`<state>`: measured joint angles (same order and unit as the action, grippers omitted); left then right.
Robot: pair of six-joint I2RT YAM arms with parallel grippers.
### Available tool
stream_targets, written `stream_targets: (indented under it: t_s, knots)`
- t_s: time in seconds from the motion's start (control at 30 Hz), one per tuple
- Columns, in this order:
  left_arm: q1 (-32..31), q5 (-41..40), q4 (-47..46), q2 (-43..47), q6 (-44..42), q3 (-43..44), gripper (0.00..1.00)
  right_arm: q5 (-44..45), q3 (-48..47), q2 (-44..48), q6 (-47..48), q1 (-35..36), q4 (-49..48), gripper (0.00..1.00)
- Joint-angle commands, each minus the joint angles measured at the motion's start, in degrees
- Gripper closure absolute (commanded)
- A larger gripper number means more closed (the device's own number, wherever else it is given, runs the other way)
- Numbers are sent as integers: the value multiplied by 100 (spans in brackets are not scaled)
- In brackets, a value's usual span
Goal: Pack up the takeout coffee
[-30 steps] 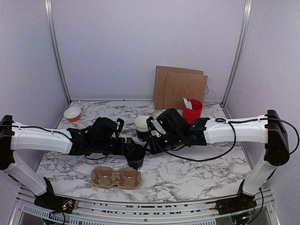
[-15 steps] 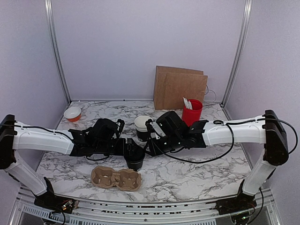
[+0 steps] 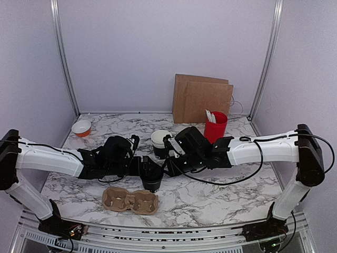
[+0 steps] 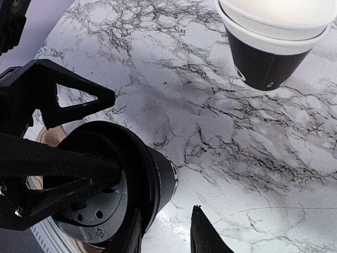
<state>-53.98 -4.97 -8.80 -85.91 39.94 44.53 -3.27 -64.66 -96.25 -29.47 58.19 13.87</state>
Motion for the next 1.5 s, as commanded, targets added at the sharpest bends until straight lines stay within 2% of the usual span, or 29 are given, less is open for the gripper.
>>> stream_targets:
  t_s: [0.0,0.23,0.5,0.77,0.93,1.1,1.47]
  knots:
    - [-12,-88,245,-109,-103,-488,11,80,137,-172,218,295,466,69]
    - [-8,-94,-42,-88,-169,-727,11,285,251,-679,207,614,612,72]
    - [-16,-83,-182,-136,-141,-848,11,189,676,-893,15,687,352,77]
    - [-16,-101,-208,-126,-145,-898,11,284,670,-1138,-80,817,438,78]
    - [-14,-103,-203,-104,-182,-857,11,793,130,-1010,-80,813,970,78]
    - [-14,-142,-145,-26,-272,-691,11,1217,-839,-964,-43,774,1354,77]
    - [59,-145,-239,-145,-575,-102,10,1736,-1870,-1065,139,562,1382,76]
